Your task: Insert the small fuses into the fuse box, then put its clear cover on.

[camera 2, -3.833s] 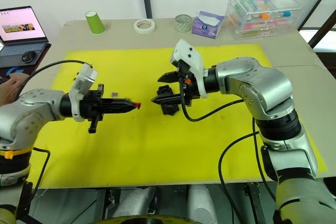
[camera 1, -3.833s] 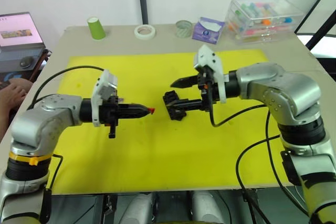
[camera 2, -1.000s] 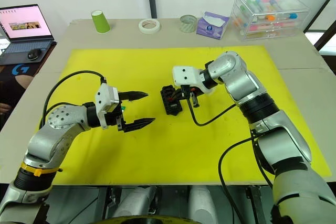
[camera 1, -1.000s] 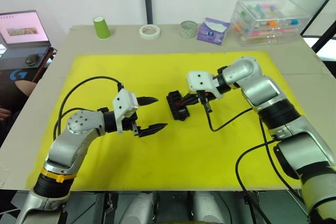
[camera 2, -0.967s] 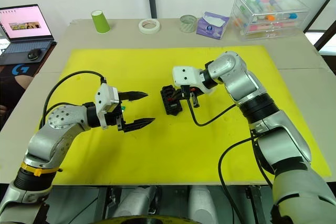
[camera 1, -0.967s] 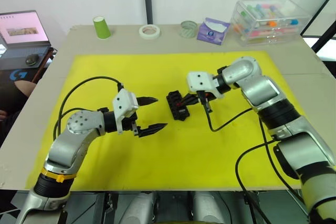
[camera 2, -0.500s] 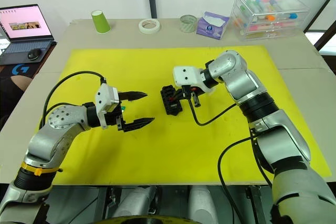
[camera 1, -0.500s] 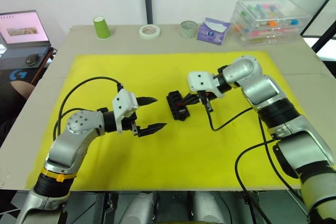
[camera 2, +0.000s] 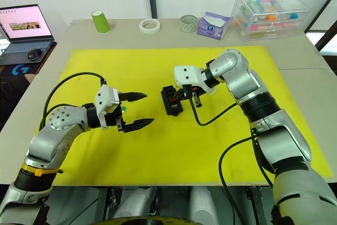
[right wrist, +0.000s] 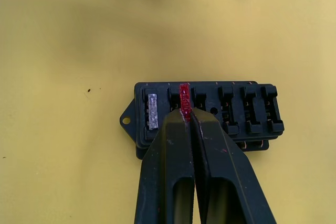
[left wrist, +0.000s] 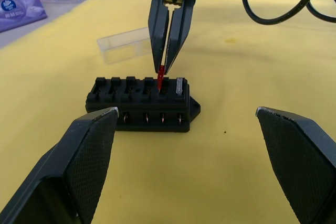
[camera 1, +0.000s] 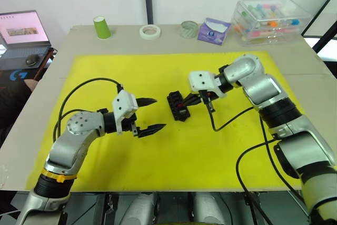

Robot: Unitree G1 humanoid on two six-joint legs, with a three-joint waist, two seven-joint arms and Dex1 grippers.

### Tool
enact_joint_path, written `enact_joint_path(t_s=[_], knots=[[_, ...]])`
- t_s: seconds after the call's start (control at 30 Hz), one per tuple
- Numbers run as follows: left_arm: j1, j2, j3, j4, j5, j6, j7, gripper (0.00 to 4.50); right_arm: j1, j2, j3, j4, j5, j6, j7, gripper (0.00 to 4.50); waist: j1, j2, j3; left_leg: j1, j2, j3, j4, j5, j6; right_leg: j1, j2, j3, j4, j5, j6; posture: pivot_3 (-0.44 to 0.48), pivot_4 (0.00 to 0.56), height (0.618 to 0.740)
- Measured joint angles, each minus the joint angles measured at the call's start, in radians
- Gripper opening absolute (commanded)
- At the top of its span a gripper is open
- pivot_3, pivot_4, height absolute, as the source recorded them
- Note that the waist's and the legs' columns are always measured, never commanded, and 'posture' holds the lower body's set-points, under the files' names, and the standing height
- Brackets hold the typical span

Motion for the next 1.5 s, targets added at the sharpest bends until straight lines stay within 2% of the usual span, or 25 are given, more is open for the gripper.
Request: enact_joint_path(t_s=[0.63, 1.5], knots=[[-0.008, 0.0, 0.0, 0.008, 0.001, 0.002, -0.008, 4.42, 0.0, 0.0, 0.001, 0.0, -0.022, -0.019, 0.009, 0.0, 0.0, 0.0, 0.0, 0.0, 0.0, 0.0, 0.0, 0.0, 0.0, 0.0, 0.0, 0.0, 0.0, 0.0, 0.0, 0.0, 0.15, 0.74], [-0.02, 0.0, -0.011, 0.008, 0.001, 0.009, 0.002, 4.42, 0.0, 0.008, 0.001, -0.047, -0.022, 0.05, 0.017, 0.0, 0.0, 0.0, 0.0, 0.0, 0.0, 0.0, 0.0, 0.0, 0.0, 0.0, 0.0, 0.0, 0.0, 0.0, 0.0, 0.0, 0.15, 0.74]])
